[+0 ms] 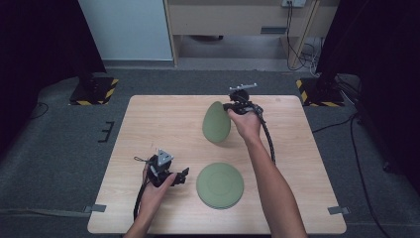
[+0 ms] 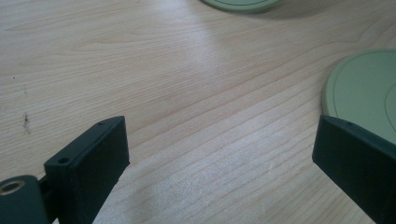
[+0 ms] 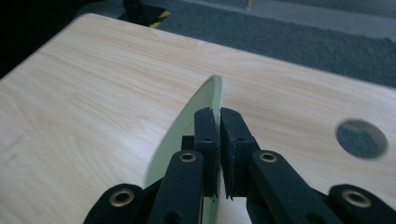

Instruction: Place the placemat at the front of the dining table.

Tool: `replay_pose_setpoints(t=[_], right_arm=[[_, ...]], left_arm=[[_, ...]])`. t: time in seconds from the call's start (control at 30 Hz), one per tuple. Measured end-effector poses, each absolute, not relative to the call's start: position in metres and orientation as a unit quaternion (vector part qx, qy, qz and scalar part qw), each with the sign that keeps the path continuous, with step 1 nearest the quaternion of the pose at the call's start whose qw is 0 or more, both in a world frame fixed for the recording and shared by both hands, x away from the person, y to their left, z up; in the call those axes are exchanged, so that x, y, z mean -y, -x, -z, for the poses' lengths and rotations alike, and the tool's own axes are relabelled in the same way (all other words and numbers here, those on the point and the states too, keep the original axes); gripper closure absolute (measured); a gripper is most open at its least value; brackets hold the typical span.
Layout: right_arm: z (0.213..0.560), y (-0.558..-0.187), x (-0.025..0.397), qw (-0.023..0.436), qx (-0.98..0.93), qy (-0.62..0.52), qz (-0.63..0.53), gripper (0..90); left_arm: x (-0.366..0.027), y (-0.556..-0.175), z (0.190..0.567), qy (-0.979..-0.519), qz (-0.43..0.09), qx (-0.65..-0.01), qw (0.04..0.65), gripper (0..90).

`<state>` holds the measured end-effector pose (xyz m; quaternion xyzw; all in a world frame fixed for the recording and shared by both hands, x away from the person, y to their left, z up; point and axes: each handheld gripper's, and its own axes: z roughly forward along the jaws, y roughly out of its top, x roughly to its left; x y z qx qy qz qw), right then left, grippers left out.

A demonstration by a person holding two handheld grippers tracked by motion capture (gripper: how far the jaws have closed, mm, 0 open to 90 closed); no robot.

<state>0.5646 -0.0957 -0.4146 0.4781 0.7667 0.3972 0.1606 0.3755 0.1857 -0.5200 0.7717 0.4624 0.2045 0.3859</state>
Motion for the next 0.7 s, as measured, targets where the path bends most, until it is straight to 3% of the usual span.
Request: replay_pose_setpoints(t=[0.2,0.7], right_arm=[[0.45,-0.575,0.126,0.145,-0.749,-0.515,-0.391,86.4],[0.501,-0.592,0.15,0.125,-0.733,-0.552,-0.376,85.4]], left_arm=[[-0.186,-0.375,0.52,-0.773,-0.208,-0.463,0.381,3.1],[-0.193,-0.376,0.522,-0.767,-0.201,-0.474,0.384,3.1]])
